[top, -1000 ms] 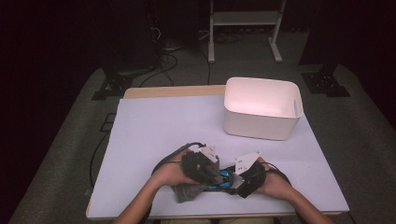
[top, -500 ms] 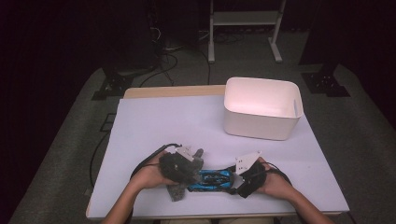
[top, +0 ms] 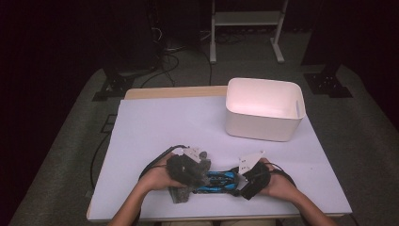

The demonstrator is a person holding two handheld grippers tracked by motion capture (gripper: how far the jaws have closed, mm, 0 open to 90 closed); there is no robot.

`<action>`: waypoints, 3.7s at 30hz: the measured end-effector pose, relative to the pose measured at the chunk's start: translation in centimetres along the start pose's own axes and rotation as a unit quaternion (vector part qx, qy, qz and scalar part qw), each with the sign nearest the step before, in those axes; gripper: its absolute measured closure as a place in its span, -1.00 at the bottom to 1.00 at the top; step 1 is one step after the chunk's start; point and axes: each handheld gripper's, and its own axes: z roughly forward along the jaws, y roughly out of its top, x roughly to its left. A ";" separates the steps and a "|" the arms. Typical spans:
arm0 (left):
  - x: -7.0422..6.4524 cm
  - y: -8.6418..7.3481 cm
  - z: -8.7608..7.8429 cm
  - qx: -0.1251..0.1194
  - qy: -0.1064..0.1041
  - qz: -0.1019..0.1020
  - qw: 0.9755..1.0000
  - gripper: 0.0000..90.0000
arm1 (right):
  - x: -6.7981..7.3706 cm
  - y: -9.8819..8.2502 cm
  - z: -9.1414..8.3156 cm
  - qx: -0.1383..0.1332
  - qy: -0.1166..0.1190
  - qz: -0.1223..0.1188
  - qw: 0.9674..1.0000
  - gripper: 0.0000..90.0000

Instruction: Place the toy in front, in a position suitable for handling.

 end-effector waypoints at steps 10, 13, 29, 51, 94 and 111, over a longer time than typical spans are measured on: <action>-0.2 0.2 0.0 0.010 0.008 0.007 1.000 0.78 | -0.5 1.9 -1.2 -0.005 0.014 0.007 1.000 -0.51; -0.2 0.3 0.0 0.013 0.008 0.007 1.000 0.78 | -0.7 2.4 -1.4 -0.007 0.013 0.006 1.000 -0.51; -0.1 1.2 -0.2 0.023 0.021 0.006 0.999 0.77 | -3.6 2.5 0.6 0.023 0.092 0.096 0.991 -0.43; 3.9 2.9 -0.5 0.006 0.006 -0.084 0.996 0.61 | -1.8 2.1 0.0 -0.007 0.060 0.071 0.996 -0.21; -2.8 1.7 -2.6 -0.027 -0.041 -0.008 0.999 0.72 | 2.2 2.5 1.2 0.011 0.086 0.003 0.996 0.01; -1.4 4.7 -2.8 -0.024 0.005 0.006 1.000 0.77 | 0.6 3.1 0.7 -0.003 0.019 -0.018 1.000 0.24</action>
